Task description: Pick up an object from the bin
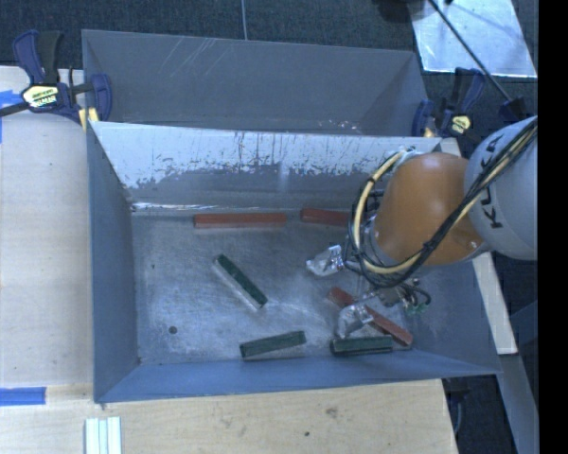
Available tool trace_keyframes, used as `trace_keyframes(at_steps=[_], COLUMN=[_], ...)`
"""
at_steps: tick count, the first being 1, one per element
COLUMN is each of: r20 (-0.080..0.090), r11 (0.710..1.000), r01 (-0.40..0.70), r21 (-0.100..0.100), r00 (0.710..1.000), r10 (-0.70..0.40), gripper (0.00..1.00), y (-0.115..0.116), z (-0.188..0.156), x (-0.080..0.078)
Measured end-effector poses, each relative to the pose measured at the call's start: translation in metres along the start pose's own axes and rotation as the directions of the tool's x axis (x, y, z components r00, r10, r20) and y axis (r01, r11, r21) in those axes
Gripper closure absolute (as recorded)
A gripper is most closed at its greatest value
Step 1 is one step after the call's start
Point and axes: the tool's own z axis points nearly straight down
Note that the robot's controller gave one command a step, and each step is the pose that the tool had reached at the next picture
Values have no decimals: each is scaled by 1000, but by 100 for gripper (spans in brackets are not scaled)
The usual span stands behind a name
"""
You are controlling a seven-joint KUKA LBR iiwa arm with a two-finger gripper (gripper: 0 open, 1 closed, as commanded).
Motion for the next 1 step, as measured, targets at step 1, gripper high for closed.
trace_keyframes(at_steps=[1], r20=[8], r11=[1000], r01=[-1], r21=[1], r00=[1000], r10=[1], gripper=[100], y=[0], z=[-2], x=[-2])
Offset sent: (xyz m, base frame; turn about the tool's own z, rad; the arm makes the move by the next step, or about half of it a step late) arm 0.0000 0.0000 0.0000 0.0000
